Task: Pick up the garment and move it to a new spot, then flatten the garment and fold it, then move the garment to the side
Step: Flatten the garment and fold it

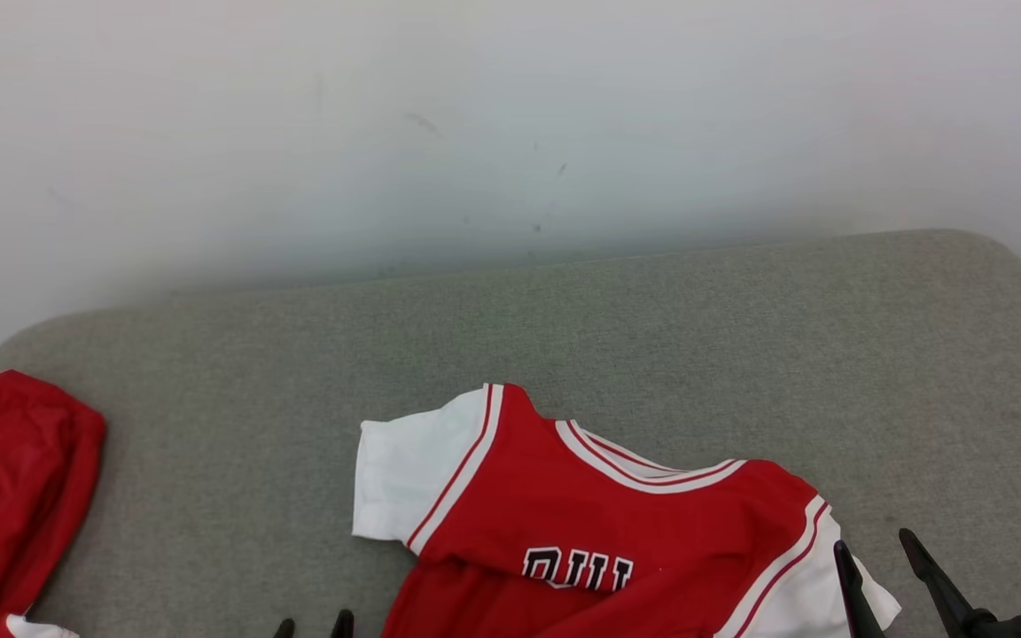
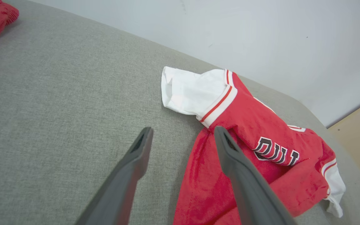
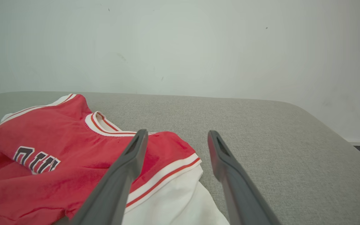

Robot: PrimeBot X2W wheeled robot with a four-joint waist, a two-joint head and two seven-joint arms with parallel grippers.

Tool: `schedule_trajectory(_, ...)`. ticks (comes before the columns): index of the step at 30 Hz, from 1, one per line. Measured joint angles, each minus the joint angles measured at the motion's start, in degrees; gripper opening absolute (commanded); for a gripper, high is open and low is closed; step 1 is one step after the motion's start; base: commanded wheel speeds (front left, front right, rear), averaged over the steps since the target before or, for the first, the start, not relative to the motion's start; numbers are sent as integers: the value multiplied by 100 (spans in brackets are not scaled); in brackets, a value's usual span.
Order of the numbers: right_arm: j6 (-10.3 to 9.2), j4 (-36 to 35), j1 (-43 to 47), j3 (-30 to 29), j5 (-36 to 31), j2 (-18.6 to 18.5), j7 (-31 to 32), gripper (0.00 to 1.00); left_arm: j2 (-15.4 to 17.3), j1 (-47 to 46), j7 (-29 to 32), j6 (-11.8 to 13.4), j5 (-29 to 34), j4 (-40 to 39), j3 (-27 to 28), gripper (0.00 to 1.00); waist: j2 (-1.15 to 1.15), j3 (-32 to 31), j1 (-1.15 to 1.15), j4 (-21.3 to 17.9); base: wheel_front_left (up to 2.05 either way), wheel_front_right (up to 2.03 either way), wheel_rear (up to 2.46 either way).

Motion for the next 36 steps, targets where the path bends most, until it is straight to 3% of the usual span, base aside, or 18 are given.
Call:
schedule_trajectory(4,0,0,-11,56,-1,16,0,100,-125,-77,0,-179,204,318,-96,100,0,-6,0,-73,0,0,0)
schedule_trajectory(10,0,24,-34,147,-4,48,0,100,-258,-697,475,-483,242,1145,-454,100,0,29,0,-183,0,0,0)
schedule_trajectory(17,0,48,-168,236,4,43,0,100,-363,-1399,1339,-743,-9,2029,-587,100,0,107,0,-389,0,0,0)
schedule_trajectory(25,0,91,-206,255,27,22,0,100,-393,-1900,2043,-1269,-448,2490,-727,100,0,224,0,-667,0,0,0)
schedule_trajectory(26,0,96,-229,261,27,21,0,100,-392,-1957,2113,-1306,-477,2541,-777,48,0,241,0,-699,0,0,0)
schedule_trajectory(27,0,97,-254,265,29,20,0,100,-426,-2017,2160,-1343,-539,2595,-800,4,0,259,0,-727,0,0,0)
schedule_trajectory(31,0,102,-298,281,41,14,0,100,-590,-2217,2302,-1416,-650,2770,-912,0,0,324,0,-822,0,0,0)
schedule_trajectory(36,0,94,-328,281,45,13,0,100,-653,-2522,1688,-1225,-633,3115,-647,0,0,396,0,-876,0,0,0)
